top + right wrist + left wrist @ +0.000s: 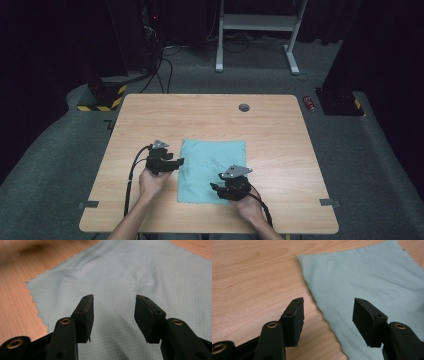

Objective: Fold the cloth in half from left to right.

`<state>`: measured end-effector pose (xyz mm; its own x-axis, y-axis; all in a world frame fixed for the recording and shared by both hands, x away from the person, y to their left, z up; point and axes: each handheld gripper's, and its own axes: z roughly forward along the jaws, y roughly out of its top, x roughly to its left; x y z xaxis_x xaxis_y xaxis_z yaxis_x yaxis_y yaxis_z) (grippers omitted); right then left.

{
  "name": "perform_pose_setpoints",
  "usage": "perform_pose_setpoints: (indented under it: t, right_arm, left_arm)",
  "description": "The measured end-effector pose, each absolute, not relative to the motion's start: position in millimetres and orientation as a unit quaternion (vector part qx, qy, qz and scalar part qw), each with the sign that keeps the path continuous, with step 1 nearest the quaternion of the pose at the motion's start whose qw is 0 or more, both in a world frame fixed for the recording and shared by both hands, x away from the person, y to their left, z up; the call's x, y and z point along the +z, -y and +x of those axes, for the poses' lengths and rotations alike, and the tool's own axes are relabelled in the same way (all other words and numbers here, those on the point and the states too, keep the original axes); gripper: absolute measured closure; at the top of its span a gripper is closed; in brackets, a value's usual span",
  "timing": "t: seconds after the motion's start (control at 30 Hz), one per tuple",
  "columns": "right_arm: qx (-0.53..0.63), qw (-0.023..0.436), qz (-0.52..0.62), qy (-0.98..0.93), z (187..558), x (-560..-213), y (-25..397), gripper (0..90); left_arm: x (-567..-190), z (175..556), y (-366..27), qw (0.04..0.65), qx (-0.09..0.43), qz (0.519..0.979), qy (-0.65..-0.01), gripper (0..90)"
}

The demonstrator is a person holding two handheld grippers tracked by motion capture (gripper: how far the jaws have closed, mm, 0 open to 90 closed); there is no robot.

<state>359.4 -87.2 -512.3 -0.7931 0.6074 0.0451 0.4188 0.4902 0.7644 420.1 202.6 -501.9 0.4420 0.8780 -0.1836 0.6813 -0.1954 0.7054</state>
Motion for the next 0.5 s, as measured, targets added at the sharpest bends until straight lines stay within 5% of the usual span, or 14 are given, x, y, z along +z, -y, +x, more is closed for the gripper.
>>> perform_pose_setpoints:
  t: [0.5]
  right_arm:
    - [0.413, 0.105, 0.287, -0.858, 353, -518, 64, 53.0]
  left_arm:
    - [-500, 454, -201, 0.380, 0.141, 0.755, -0.515, 36.8]
